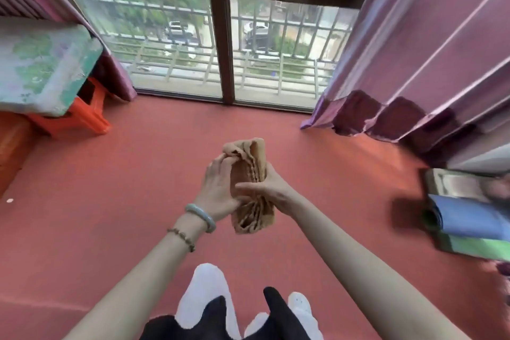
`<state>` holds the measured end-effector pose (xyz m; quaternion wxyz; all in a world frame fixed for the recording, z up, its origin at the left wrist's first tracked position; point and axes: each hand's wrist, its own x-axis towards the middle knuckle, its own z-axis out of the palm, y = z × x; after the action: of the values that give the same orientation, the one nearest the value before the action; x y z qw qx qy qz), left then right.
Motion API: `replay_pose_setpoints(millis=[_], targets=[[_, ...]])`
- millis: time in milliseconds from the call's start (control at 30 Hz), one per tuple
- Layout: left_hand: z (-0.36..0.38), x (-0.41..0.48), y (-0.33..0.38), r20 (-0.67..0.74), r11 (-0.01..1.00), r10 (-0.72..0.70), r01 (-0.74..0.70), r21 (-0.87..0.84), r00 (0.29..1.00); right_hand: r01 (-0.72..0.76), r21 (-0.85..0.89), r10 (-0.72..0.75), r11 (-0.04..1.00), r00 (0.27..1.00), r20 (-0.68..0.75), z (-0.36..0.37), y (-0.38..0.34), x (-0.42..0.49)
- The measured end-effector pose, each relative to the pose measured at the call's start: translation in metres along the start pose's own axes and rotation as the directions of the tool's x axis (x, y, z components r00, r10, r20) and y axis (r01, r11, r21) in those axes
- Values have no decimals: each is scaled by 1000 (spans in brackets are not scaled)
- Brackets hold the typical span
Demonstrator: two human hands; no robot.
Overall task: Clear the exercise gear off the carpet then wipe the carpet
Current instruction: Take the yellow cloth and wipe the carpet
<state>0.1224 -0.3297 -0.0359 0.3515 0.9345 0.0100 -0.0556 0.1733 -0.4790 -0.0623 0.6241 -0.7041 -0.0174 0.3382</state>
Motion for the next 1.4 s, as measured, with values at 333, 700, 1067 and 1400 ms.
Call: replay_pose_setpoints(millis=[333,700,1067,1400], targets=[[140,-36,150,-70,994,77,-71,87,995,-83,-10,83,996,996,-33,-156,51,-118],[171,-86,194,268,969,146,-192,153,952,-114,41,119,993,982,-149,-187,78,-219],[226,-135,240,181,974,105,-139,181,978,-15,-57,13,998,1000,-23,-213,116,-287],[374,-118,331,153,994,-54,39,98,987,-75,-169,69,983,997,-40,-365,189,-309]])
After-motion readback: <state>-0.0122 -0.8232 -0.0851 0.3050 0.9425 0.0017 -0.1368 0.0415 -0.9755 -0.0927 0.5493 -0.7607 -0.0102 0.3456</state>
